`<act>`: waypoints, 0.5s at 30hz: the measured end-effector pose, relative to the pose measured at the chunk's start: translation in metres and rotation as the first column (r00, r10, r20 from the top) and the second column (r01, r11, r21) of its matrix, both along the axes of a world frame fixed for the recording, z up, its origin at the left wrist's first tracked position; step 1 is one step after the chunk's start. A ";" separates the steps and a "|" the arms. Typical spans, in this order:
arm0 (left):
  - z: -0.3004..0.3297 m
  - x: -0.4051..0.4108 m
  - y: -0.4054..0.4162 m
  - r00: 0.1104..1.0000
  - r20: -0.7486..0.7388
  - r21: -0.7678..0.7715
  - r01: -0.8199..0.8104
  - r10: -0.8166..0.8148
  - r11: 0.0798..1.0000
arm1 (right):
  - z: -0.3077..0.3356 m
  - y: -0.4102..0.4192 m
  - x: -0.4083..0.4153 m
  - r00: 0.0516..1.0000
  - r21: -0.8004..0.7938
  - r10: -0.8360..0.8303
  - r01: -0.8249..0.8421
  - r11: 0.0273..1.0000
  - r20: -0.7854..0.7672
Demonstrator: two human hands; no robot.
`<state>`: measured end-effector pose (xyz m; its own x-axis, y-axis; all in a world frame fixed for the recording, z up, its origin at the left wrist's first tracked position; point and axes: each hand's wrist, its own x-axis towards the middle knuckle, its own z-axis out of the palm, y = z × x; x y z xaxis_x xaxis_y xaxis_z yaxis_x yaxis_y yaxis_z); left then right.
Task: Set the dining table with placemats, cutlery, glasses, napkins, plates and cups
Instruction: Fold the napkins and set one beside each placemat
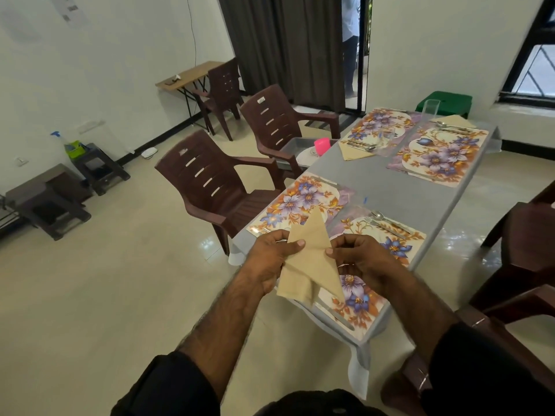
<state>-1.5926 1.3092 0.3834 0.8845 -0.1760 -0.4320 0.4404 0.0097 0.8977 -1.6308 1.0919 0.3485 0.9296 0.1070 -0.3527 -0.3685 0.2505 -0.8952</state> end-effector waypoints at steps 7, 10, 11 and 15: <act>-0.002 0.020 0.004 1.000 0.023 -0.034 0.018 -0.017 0.999 | -0.004 0.009 0.013 0.998 0.078 -0.057 0.060 0.995 -0.029; -0.007 0.037 0.010 0.999 0.036 -0.027 0.040 -0.039 0.999 | -0.003 0.021 0.029 0.997 -0.006 -0.074 0.074 0.997 -0.016; -0.009 0.046 0.014 0.999 0.040 -0.038 0.036 -0.035 0.999 | -0.001 0.022 0.036 0.995 -0.015 -0.095 0.095 0.995 0.000; -0.012 0.097 0.036 0.998 0.066 -0.079 0.029 -0.024 0.996 | 0.005 0.010 0.069 0.964 0.122 -0.259 0.251 0.960 0.064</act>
<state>-1.4955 1.3456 0.3715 0.9050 -0.2310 -0.3573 0.3821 0.0715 0.9214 -1.5614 1.1022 0.3535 0.9553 -0.1027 -0.2773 -0.2094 0.4268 -0.8797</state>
